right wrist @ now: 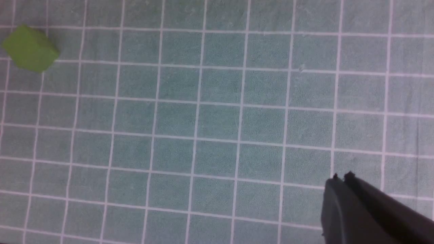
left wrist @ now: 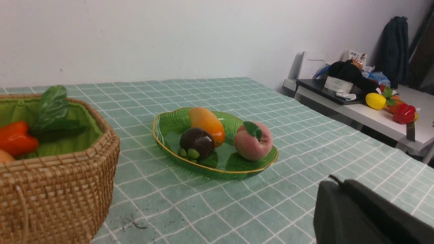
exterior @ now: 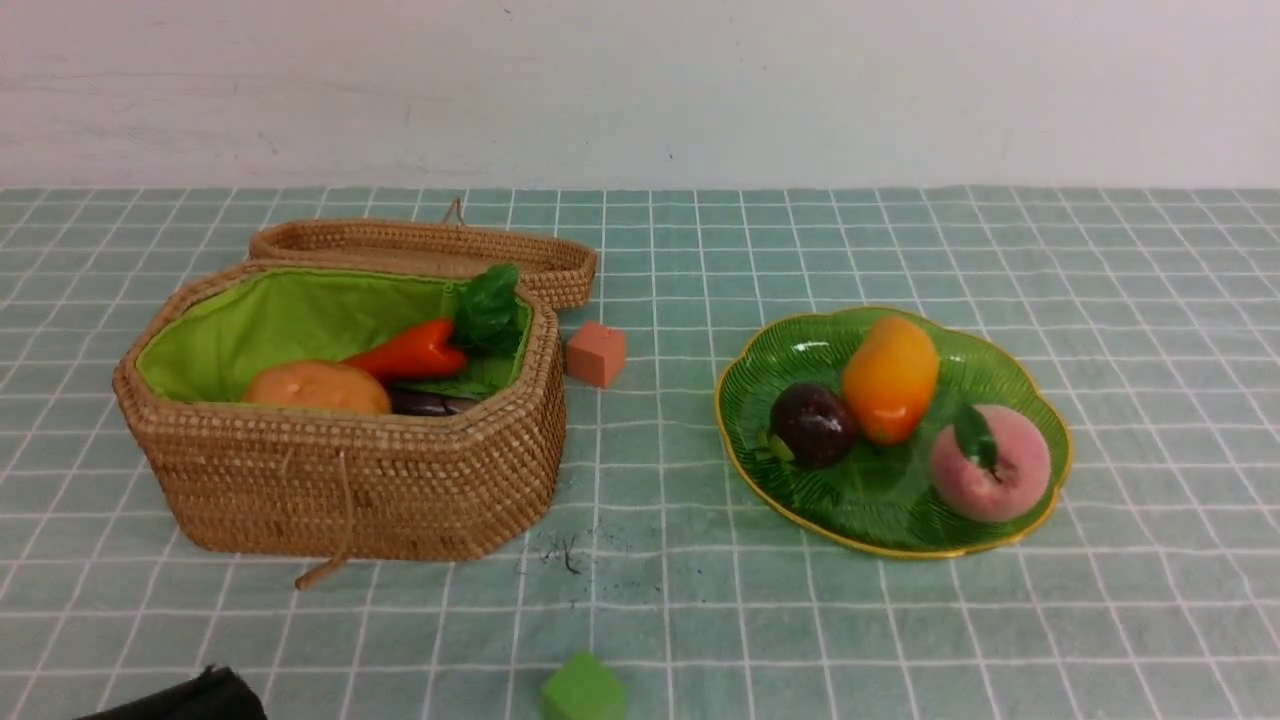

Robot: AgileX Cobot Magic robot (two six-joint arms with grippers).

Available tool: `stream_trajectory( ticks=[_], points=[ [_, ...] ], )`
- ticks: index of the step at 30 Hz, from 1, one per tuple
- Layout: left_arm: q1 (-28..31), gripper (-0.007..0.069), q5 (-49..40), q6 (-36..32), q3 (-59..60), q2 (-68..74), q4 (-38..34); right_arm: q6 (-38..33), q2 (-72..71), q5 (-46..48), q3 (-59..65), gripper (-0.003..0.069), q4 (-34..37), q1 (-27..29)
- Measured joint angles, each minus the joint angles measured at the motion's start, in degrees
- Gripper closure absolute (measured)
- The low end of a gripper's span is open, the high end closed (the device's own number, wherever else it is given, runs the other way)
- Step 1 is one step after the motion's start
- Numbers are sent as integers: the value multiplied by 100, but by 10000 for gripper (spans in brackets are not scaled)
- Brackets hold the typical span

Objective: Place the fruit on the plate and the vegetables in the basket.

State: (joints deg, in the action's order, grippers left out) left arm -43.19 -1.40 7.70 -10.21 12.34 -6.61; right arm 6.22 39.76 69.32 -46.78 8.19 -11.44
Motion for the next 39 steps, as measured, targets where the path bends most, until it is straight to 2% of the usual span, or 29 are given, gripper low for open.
stream_trajectory(
  ticks=[5,9,13,19,24,28,32,39],
  points=[
    [0,637,-184,0,58,-3,-11,215,-1049,-1033,818,666,-11,0],
    [0,637,-452,0,58,-3,-11,381,-1624,-2616,1590,664,-73,0],
    [0,637,-548,0,58,-3,-12,381,-1684,-3220,2056,659,-356,0],
    [0,637,-576,0,60,-3,-12,400,-1684,-3303,2526,655,-482,0],
    [0,634,-576,0,60,-3,-12,425,-1912,-3593,2850,670,-993,-4],
    [0,630,-576,0,60,-3,-12,425,-2968,-4314,3720,677,-1501,529],
    [0,627,-576,0,60,-7,-12,425,-3824,-4430,4503,677,-1539,891],
    [0,624,-596,0,65,-7,-16,297,-4034,-4698,4762,678,-1295,965]
  ],
)
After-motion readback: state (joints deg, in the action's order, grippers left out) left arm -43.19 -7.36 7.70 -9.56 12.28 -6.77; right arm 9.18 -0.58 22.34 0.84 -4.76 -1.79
